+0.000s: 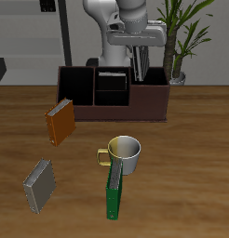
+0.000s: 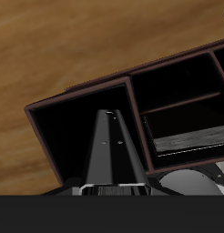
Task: Place the black book into the back desk caddy's back compartment and place the striped book into the back desk caddy's right compartment
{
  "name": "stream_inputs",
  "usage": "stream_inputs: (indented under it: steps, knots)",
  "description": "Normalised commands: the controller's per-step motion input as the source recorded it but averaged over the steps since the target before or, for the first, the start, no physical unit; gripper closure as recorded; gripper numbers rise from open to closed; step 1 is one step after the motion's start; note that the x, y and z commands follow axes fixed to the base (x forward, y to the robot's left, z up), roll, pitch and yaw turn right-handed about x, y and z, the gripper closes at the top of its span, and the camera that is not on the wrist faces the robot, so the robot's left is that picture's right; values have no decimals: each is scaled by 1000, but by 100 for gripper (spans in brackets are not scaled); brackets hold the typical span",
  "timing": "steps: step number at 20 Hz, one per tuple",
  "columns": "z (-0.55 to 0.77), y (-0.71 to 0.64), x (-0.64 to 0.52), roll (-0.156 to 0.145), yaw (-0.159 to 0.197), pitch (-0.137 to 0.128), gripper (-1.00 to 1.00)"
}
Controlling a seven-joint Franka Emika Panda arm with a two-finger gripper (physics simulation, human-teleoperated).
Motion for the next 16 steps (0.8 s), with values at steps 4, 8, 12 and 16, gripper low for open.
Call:
stream_inputs:
  steps: [4, 8, 12, 16]
  knots:
    - [-81, 21, 34, 7, 11, 15, 100]
    - [-181, 61, 239, -1, 8, 32, 100]
    - [-192, 93, 71, 31, 3, 46, 100]
    - [-138, 126, -7, 29, 8, 25, 100]
